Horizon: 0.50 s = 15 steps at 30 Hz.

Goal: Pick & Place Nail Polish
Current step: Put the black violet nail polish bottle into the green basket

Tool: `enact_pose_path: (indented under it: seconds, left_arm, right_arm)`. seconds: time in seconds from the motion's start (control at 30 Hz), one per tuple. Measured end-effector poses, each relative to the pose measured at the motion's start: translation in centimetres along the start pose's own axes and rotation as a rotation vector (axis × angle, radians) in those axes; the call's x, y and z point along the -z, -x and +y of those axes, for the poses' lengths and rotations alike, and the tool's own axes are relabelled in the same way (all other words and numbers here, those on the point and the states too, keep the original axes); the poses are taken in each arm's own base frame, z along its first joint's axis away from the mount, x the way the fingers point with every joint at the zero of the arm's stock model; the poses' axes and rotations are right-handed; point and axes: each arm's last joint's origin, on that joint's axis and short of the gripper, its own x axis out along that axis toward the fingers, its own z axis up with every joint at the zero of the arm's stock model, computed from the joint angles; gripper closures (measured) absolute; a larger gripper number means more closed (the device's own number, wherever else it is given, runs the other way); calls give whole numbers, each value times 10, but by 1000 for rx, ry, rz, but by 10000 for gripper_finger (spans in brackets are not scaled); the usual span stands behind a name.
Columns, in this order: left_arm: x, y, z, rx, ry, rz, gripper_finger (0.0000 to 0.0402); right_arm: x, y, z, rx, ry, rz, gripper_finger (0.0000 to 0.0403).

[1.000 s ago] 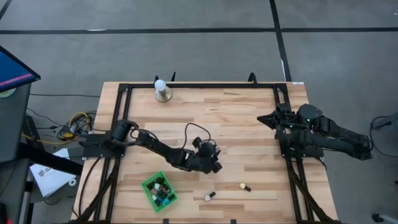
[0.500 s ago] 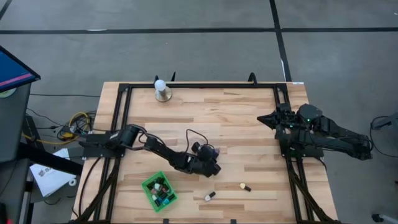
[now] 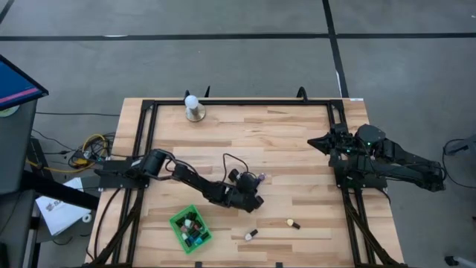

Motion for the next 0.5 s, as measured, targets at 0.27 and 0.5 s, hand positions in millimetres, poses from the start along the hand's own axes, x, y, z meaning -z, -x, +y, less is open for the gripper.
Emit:
enact_pose_path:
  seconds: [0.27,0.5]
  left_arm:
    - [-2,2,1,13,-4,19,350]
    - [-25,19,2,73,-124,36,350]
  right_arm:
    - [0,0,0,0,0,0,403]
    - [0,0,0,1,0,0,403]
